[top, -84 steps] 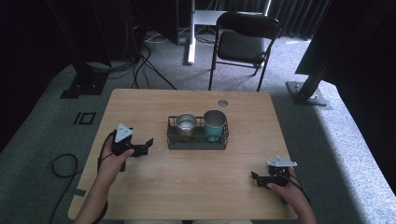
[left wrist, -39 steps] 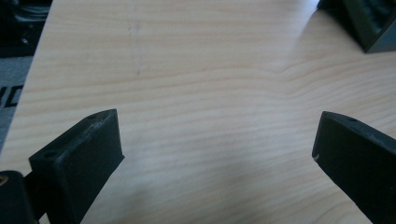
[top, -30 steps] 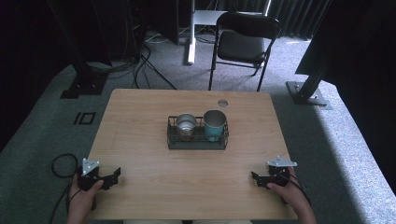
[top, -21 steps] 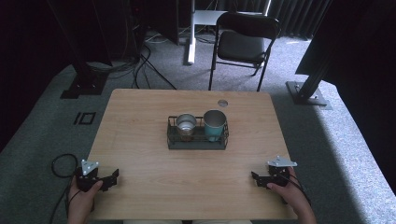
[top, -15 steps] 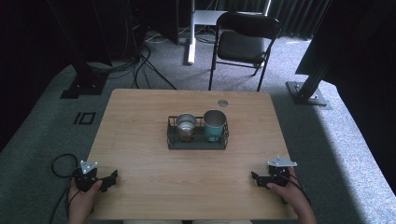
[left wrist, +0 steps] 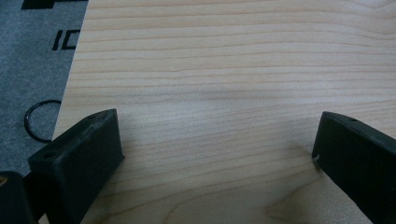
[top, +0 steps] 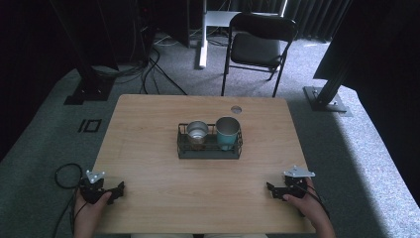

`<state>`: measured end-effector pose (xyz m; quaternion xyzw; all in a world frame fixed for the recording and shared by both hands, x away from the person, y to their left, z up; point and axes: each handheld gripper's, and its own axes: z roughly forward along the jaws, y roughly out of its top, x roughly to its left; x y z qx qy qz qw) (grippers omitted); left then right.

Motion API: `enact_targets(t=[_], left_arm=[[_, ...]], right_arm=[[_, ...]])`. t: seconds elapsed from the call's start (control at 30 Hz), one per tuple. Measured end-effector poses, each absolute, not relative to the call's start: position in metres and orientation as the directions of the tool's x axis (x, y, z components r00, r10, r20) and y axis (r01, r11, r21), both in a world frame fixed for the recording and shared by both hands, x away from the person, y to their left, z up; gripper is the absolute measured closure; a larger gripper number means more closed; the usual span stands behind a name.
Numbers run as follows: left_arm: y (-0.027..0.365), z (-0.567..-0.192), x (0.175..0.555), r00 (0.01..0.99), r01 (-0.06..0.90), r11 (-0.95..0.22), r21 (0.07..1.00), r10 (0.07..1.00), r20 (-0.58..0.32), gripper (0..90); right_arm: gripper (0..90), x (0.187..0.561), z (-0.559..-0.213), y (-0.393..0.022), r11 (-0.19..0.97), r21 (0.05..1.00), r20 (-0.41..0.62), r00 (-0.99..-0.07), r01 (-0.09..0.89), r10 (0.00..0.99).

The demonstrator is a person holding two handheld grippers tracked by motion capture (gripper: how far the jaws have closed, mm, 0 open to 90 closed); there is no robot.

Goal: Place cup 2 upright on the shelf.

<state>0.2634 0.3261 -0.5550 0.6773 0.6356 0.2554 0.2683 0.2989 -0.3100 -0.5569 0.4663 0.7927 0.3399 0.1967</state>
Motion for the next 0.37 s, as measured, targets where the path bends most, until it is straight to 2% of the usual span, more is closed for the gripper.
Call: enact_targets(t=[0.23, 0.37], left_arm=[[0.32, -0.5552, 0.2635, -0.023, 0.723, 0.016, 0.69, 1.0, 0.001, 2.1], [0.3196, -0.555, 0.2659, -0.034, 0.726, 0.021, 0.687, 0.999, 0.006, 2.0]], right_arm=[[10.8, 0.2989, -0.5569, -0.31, 0.334, 0.722, 0.005, -0.488, 0.606, 0.873], [10.8, 0.299, -0.5568, -0.31, 0.334, 0.722, 0.006, -0.488, 0.606, 0.873]])
